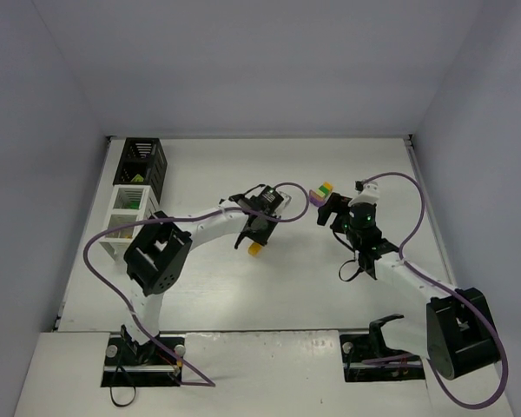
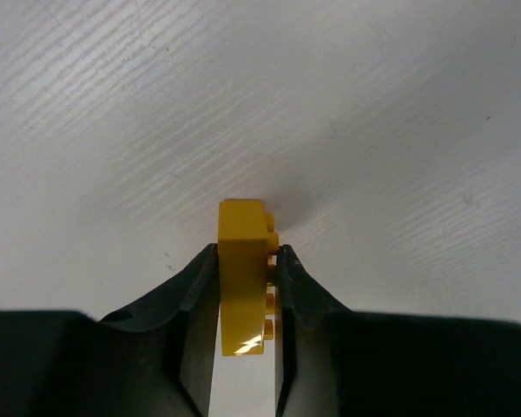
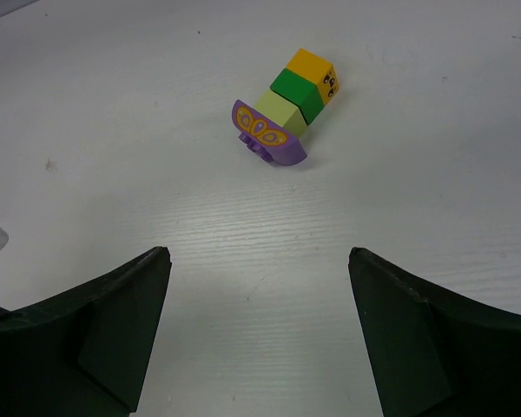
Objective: Sort the legos into containers by color
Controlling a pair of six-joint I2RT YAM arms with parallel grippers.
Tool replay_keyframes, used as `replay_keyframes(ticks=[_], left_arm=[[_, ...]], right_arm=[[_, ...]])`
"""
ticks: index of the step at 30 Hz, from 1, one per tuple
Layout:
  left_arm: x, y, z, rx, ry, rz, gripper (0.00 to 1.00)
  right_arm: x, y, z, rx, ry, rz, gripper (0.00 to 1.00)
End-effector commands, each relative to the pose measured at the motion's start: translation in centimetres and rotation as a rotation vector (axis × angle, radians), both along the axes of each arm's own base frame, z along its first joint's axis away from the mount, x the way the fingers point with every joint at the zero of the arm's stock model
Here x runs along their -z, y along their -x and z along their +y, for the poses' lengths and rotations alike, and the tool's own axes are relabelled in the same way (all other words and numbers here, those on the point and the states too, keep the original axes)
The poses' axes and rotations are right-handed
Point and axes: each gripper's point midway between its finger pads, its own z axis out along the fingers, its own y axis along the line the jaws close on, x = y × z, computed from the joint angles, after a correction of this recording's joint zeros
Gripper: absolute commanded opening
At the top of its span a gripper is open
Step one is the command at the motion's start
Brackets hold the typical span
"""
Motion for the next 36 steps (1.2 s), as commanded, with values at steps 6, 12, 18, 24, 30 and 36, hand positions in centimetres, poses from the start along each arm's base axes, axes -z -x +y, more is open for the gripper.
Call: replay_keyframes(ticks=[6, 12, 18, 24, 30, 36], left_arm=[[-9.6, -3.4, 2.7, -0.217, 0.117, -0.328, 0.06], [-15.3, -3.3, 12.1, -0.495, 0.147, -0.509, 0.06], [-18.6, -2.0, 23.5, -0.789, 0.166, -0.617, 0.07], [-19.5, -0.6, 30.8, -1.017, 0.117, -0.648, 0.07], [-18.8, -1.2, 35.5, -1.159, 0.124, -0.654, 0.07], [-17.8, -2.3, 38.7, -1.252, 0.162, -0.634, 0.11]], right_arm=[[-2.7, -1.0, 0.4, -0.010, -0.044, -0.087, 0.80], [-2.7, -1.0, 0.8, -0.029, -0.054, -0.088, 0.80], [-2.2, -1.2, 1.0, -0.038, -0.057, -0.074, 0.80], [-1.8, -1.2, 1.7, -0.078, -0.071, -0.060, 0.80], [-1.7, -1.3, 2.0, -0.096, -0.069, -0.053, 0.80], [-1.6, -1.3, 2.1, -0.099, -0.068, -0.052, 0.80]])
